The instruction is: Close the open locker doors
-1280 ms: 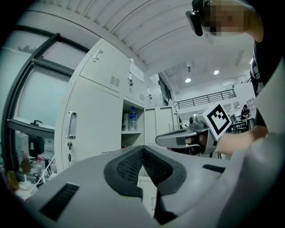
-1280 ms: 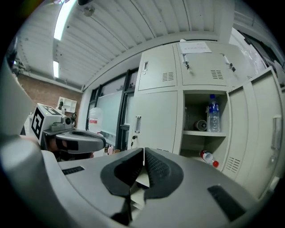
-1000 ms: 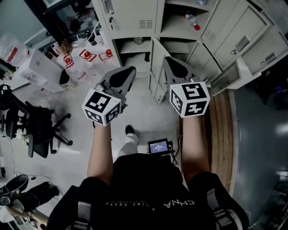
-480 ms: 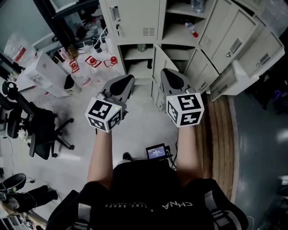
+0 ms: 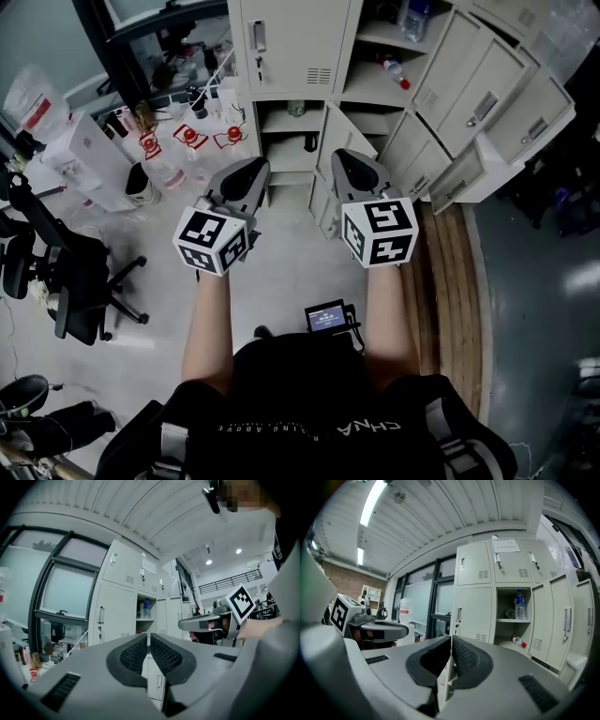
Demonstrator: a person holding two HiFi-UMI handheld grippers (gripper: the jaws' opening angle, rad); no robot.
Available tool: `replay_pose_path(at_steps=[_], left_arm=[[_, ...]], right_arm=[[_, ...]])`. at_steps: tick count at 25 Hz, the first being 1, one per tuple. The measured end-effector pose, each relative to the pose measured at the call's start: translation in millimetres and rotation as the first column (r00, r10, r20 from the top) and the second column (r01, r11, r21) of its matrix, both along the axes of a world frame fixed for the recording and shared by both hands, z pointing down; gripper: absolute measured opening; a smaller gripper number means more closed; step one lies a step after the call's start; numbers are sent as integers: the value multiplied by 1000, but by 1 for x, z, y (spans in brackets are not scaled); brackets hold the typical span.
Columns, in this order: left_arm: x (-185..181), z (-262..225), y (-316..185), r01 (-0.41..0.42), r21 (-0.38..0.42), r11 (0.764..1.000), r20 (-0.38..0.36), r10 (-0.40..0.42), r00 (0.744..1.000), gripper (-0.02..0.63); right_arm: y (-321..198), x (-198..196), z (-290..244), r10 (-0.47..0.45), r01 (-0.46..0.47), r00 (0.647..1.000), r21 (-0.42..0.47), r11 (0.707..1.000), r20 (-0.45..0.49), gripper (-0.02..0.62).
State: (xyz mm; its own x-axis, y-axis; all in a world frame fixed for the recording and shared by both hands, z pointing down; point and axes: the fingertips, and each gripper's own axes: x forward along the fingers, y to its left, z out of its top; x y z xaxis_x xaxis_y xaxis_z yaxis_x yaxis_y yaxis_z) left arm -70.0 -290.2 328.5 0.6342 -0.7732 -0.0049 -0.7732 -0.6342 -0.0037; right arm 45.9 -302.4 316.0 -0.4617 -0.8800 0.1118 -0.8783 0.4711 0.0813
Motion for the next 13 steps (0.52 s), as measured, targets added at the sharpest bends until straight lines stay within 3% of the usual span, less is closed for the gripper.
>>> replay_pose_path(at_steps=[13], left_arm=[[-21,-8,3,-20,7,1000,-30,20,999,21]], right_arm=[[6,-30,-4,2,-2,999,4,1000,-39,34]])
